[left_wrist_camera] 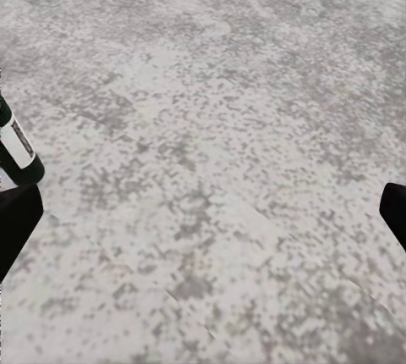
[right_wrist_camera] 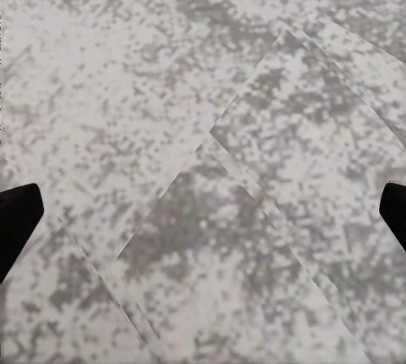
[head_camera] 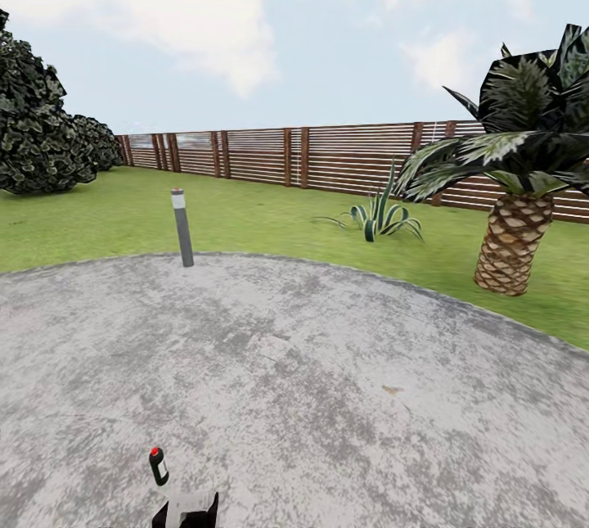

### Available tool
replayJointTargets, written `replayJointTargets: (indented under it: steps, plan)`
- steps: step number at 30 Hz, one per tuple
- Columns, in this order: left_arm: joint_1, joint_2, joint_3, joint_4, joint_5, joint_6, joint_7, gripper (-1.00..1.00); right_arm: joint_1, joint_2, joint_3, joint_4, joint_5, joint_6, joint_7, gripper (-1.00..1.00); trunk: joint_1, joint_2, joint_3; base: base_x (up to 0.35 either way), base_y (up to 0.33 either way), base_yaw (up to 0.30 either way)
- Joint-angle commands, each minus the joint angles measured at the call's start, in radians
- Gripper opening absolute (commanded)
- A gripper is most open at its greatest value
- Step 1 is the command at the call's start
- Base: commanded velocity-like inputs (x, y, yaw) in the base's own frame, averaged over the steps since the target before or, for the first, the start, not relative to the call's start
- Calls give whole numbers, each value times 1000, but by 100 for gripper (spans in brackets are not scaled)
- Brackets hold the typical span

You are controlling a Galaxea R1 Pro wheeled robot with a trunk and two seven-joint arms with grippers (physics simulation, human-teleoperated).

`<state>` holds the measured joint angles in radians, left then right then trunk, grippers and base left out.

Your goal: Pick up the pesticide atomizer in the garden and spray insectifuge to fully cover both potted plants in the garden.

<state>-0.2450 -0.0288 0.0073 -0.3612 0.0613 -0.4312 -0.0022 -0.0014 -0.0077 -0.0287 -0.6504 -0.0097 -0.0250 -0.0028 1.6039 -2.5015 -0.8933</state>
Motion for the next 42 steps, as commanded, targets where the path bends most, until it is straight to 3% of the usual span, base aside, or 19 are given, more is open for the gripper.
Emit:
replayJointTargets:
  steps: [1, 28, 42]
  plan:
    - [0, 0, 0, 1, 6, -3, -1, 100, 0, 0, 0, 0, -1, -3, 0, 100, 0, 0, -1, -78, 68, 0]
    - [0, 1, 2, 1, 6, -3, -1, 100, 0, 0, 0, 3, -1, -3, 0, 100, 0, 0, -1, -30, 83, 0]
    - [0, 1, 2, 1, 6, -3, -1, 100, 0, 0, 1, 4, -1, -3, 1, 100, 0, 0, -1, 0, 30, 97]
